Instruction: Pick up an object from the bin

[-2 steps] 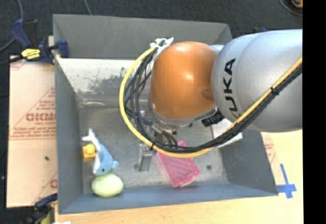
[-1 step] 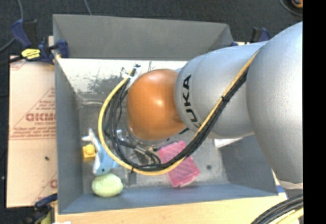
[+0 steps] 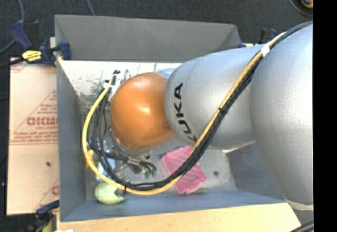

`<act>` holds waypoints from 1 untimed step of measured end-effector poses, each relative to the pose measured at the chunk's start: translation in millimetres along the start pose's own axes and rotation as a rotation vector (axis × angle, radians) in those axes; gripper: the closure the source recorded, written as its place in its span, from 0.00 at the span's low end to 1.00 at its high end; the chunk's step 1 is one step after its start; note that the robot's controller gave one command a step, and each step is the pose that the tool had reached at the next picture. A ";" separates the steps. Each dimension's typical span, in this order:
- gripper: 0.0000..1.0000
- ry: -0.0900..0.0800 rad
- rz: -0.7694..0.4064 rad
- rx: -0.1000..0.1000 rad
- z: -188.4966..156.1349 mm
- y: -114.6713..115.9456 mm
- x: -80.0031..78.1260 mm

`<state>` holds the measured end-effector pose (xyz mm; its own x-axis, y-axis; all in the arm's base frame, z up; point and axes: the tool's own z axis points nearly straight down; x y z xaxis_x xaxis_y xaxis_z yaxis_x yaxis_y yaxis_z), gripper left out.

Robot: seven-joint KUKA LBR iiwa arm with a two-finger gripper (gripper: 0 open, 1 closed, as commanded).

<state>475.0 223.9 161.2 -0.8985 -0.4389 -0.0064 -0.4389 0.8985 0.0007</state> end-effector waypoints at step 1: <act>0.00 0.007 -0.156 0.001 23.2 -16.8 2.8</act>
Offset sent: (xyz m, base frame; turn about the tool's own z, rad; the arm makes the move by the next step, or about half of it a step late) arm 0.0085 0.0116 -0.0912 -0.3730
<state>480.0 207.6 137.9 -0.8195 -0.5730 0.0005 -0.5730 0.8195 -0.0004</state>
